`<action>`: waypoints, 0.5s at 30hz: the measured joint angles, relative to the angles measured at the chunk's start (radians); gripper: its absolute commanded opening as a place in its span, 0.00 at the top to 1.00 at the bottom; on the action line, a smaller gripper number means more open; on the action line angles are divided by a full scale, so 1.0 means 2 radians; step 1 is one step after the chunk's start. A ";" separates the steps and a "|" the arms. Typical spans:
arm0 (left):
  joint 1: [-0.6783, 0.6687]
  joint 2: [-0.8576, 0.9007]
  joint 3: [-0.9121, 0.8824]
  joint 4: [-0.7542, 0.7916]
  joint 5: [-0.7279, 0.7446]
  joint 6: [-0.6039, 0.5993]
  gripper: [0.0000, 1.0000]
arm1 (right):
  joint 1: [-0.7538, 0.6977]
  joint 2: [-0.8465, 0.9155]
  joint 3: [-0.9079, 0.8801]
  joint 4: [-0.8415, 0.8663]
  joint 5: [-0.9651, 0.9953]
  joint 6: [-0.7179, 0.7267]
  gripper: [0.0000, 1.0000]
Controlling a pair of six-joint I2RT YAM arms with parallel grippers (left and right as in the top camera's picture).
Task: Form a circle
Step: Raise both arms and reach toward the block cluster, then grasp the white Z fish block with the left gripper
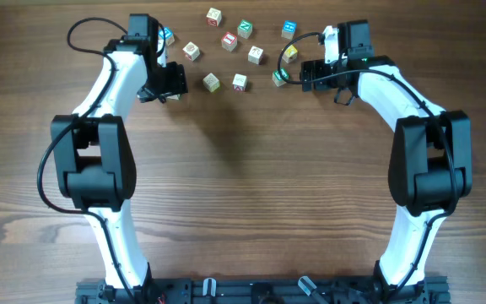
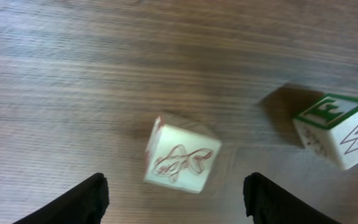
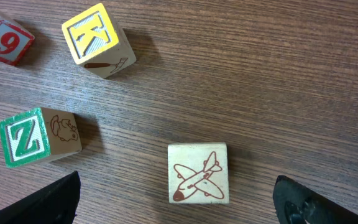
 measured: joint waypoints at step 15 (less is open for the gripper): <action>-0.019 0.000 -0.026 0.048 -0.037 0.000 0.53 | 0.000 0.000 0.000 0.000 0.000 0.000 0.00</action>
